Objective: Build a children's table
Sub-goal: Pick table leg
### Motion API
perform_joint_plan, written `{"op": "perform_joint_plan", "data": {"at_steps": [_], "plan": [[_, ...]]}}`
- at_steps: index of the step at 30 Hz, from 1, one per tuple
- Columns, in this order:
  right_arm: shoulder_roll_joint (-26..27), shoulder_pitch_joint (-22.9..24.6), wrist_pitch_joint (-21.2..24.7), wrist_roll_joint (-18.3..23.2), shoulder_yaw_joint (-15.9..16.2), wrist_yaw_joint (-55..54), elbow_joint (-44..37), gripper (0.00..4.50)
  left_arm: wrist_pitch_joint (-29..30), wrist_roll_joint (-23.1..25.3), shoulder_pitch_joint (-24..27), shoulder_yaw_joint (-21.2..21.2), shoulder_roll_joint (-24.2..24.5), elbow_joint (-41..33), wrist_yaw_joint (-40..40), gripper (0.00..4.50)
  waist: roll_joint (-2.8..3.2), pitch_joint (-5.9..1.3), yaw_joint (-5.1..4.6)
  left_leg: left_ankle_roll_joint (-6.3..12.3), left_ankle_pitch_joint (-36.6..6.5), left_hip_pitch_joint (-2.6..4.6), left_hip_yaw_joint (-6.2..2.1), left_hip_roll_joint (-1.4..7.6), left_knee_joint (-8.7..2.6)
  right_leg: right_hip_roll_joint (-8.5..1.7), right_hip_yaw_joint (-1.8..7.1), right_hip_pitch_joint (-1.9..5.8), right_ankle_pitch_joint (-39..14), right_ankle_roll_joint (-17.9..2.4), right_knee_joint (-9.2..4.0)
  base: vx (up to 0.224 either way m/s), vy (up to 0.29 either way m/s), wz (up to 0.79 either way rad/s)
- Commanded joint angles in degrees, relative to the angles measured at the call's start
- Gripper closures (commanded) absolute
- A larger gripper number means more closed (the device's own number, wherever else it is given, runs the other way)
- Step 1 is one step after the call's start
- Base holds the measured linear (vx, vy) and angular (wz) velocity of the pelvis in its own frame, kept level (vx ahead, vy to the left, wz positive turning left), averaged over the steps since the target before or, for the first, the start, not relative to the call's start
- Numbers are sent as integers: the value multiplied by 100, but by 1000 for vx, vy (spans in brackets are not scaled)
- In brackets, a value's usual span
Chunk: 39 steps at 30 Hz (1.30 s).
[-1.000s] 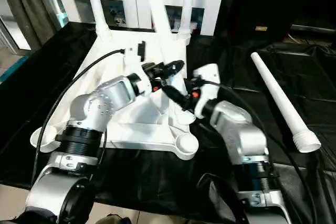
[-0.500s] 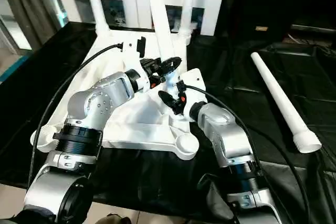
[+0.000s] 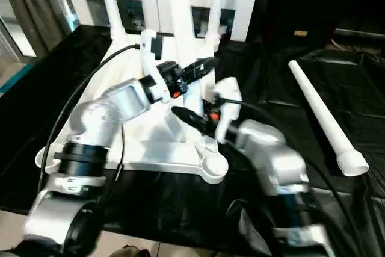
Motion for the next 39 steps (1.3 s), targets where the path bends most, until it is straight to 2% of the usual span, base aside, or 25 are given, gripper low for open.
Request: {"op": "perform_joint_plan", "data": {"at_steps": [1,3,4,5,8,10,14,16,18,20,22,24,33,39], "plan": [[-41,16,103,266,-153,248,-190,257,201,-157,19,-207,123,-139,-537,148,-117,-459,17,524,-1016,132,-131,262,-403,-210,194,310,-1276,-1305,-353,0,0,0],[-86,35,155,411,-242,377,-213,257,275,-279,-2,-193,200,-108,-742,182,-109,-459,10,463,-1075,137,-136,269,-410,-219,192,312,-1351,-1286,-364,0,0,0],[-86,35,155,411,-242,377,-213,257,275,-279,-2,-193,200,-108,-742,184,-105,-461,10,415,-1112,151,-137,272,-409,-212,191,302,-1363,-1296,-361,0,0,0],[-165,59,236,582,-273,555,-277,257,357,-475,-57,-79,231,-61,-888,184,-110,-462,10,398,-1125,147,-135,264,-410,-209,189,317,-1341,-1310,-348,0,0,0],[-236,77,288,693,-256,674,-321,257,410,-597,-95,-11,255,-19,-1014,214,-110,-468,20,404,-1044,149,-133,266,-404,-209,194,312,-1215,-1336,-340,0,0,0],[-289,88,348,743,-220,752,-355,257,406,-630,-117,-30,292,11,-1165,220,-84,-475,22,414,-1020,155,-134,262,-401,-210,194,310,-1172,-1347,-349,0,0,0],[-352,85,427,775,-189,858,-375,257,266,-575,-225,23,266,189,-1157,233,-92,-480,33,404,-968,155,-132,264,-394,-216,195,316,-1092,-1370,-334,0,0,0],[-364,74,359,700,-174,828,-357,257,213,-543,-253,62,241,227,-1061,236,-94,-485,37,388,-975,157,-130,263,-391,-217,194,320,-1064,-1384,-331,0,0,0],[-345,12,337,567,-173,610,-246,201,34,-346,-273,-7,251,256,-853,237,-93,-482,35,386,-964,150,-140,270,-396,-220,193,323,-1061,-1377,-334,0,0,0],[-333,-21,463,609,-195,504,-206,185,-83,-220,-271,-70,261,231,-734,237,-98,-484,34,381,-980,143,-137,263,-390,-227,191,336,-1102,-1360,-332,0,0,0],[-359,-44,471,496,-156,379,-194,178,-105,-143,-278,-102,260,193,-611,240,-101,-487,25,388,-931,143,-138,265,-390,-218,191,331,-1084,-1331,-333,0,0,0],[-369,-101,495,306,-138,111,-151,150,-83,-12,-316,-145,258,115,-367,252,-119,-488,17,377,-875,142,-137,261,-387,-211,189,328,-1068,-1328,-324,0,0,0],[-549,-245,964,436,-183,8,-146,148,-159,224,-382,-253,268,73,-6,255,-135,-496,43,466,-736,136,-129,257,-366,-211,190,333,-985,-1346,-309,0,0,0],[-532,-375,1220,522,-221,-70,-47,148,-202,391,-329,-433,284,-3,39,255,-143,-493,42,434,-772,134,-128,254,-364,-216,190,333,-1105,-1303,-322,0,0,0]]}}
